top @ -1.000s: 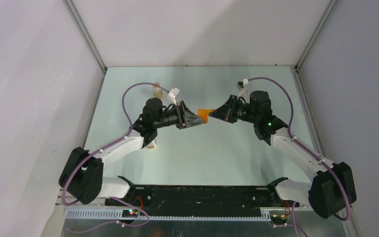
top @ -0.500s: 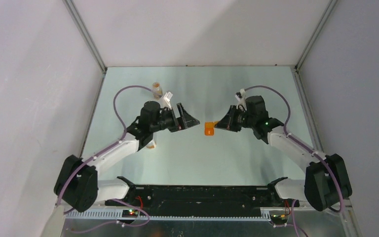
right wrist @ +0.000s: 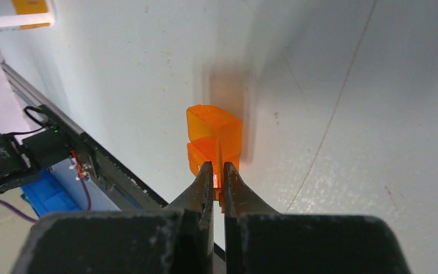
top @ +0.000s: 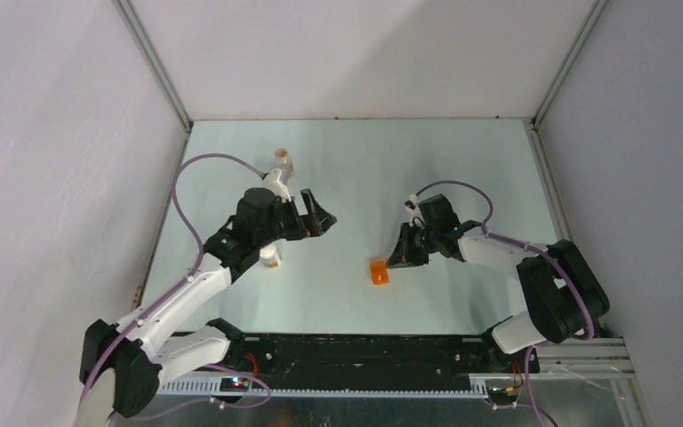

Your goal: Sort the pills into containers

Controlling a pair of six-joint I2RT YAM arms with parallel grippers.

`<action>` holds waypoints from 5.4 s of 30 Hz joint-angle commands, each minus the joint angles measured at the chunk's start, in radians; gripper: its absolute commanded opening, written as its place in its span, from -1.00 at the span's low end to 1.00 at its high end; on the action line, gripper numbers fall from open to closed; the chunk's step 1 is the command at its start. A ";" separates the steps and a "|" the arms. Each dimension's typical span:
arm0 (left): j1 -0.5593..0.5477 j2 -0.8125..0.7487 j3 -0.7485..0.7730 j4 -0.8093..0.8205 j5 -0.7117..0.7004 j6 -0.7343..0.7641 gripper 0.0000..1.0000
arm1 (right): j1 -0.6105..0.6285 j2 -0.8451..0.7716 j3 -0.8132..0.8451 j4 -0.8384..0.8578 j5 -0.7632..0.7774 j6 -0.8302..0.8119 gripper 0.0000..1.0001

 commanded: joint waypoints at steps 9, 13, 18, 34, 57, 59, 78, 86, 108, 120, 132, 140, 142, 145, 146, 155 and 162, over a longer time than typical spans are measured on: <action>0.005 -0.054 0.081 -0.123 -0.118 0.075 0.99 | 0.051 -0.042 0.011 -0.023 0.151 -0.033 0.09; 0.007 -0.098 0.105 -0.182 -0.203 0.096 0.99 | 0.063 -0.117 0.079 -0.082 0.240 -0.025 0.55; 0.007 -0.192 0.129 -0.269 -0.386 0.110 0.99 | 0.123 -0.029 0.327 -0.137 0.394 -0.015 0.63; 0.098 -0.222 0.215 -0.301 -0.548 0.140 0.99 | 0.268 0.615 0.950 0.274 0.647 0.045 0.56; 0.312 0.991 0.934 -0.151 -0.399 0.199 0.95 | 0.073 0.278 0.676 -0.020 0.338 0.228 0.39; 0.324 1.047 1.002 -0.182 -0.397 0.195 0.91 | 0.072 0.242 0.651 -0.027 0.335 0.226 0.38; 0.341 1.203 1.156 -0.311 -0.410 0.165 -0.06 | 0.080 0.045 0.514 -0.097 0.363 0.211 0.38; 0.285 1.023 0.960 -0.289 -0.380 0.238 -0.43 | 0.096 0.000 0.499 -0.185 0.435 0.170 0.38; -0.028 0.575 0.338 -0.216 -0.306 0.171 0.41 | 0.189 -0.136 0.366 -0.302 0.619 0.139 0.39; 0.012 0.255 0.321 -0.229 -0.544 0.115 0.72 | 0.322 -0.004 0.431 -0.176 0.623 0.116 0.45; 0.032 -0.203 0.231 -0.250 -0.720 0.069 0.80 | 0.507 0.464 0.960 -0.365 0.873 0.038 0.60; 0.041 -0.314 0.249 -0.293 -0.738 0.097 0.93 | 0.522 0.618 1.093 -0.415 0.946 0.063 0.43; 0.042 -0.315 0.252 -0.298 -0.738 0.097 0.94 | 0.525 0.640 1.111 -0.424 0.963 0.060 0.39; 0.043 -0.314 0.249 -0.297 -0.734 0.096 0.94 | 0.527 0.663 1.145 -0.441 0.982 0.046 0.30; 0.044 -0.314 0.248 -0.296 -0.734 0.096 0.95 | 0.527 0.671 1.150 -0.448 0.985 0.046 0.26; 0.050 -0.299 0.238 -0.288 -0.706 0.104 0.96 | 0.530 0.665 1.159 -0.442 0.994 0.033 -0.14; 0.056 -0.277 0.228 -0.283 -0.663 0.116 0.96 | 0.525 0.602 1.154 -0.458 0.978 0.001 -0.51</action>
